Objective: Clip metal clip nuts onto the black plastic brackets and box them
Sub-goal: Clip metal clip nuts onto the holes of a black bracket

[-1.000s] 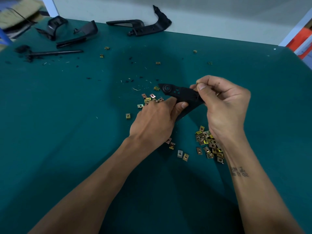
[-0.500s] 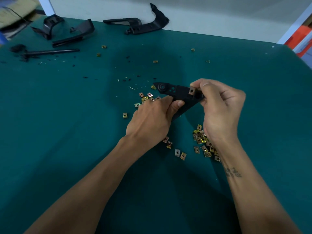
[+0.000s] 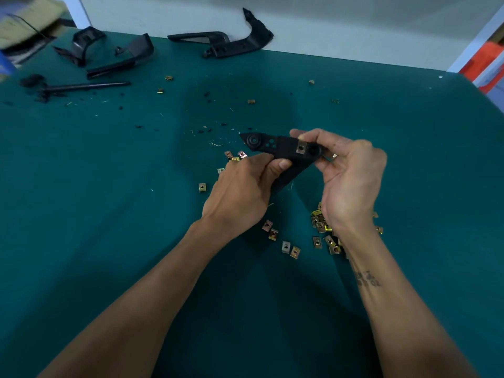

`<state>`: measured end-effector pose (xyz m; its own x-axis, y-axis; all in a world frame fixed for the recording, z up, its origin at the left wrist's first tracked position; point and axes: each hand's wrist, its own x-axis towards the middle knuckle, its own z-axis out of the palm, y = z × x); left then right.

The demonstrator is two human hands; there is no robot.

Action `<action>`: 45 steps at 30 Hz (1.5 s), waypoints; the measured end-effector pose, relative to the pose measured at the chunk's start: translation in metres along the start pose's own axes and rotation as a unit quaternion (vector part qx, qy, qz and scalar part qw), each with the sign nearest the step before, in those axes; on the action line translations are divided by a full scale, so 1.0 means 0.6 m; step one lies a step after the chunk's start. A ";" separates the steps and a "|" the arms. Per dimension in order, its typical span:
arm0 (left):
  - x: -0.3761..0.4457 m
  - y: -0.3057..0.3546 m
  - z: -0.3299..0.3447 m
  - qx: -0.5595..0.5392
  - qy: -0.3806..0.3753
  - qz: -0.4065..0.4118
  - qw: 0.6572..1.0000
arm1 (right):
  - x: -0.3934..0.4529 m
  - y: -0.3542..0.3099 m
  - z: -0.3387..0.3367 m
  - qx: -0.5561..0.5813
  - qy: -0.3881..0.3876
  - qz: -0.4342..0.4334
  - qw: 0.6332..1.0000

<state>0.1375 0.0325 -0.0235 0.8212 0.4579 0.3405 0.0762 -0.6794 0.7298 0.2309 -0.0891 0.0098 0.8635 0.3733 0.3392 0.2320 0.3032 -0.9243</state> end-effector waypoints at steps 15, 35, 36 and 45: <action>0.027 -0.005 -0.028 -0.292 0.045 -0.174 0.939 | -0.043 -0.041 -0.015 -0.294 -0.259 -0.140 0.909; 0.030 -0.015 -0.031 -0.310 0.044 -0.204 0.928 | -0.055 -0.020 0.007 -0.573 -0.348 -0.030 0.741; 0.029 -0.014 -0.031 -0.309 0.042 -0.200 0.929 | -0.055 -0.018 0.006 -0.571 -0.344 -0.038 0.744; 0.014 -0.004 -0.011 -0.123 -0.024 -0.061 0.990 | -0.003 -0.020 -0.064 -0.468 -0.141 0.022 0.872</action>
<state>0.1403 0.0418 -0.0187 0.8408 0.4965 0.2158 0.0420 -0.4572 0.8884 0.2437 -0.1269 0.0136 0.7668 0.6074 0.2076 0.5794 -0.5157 -0.6312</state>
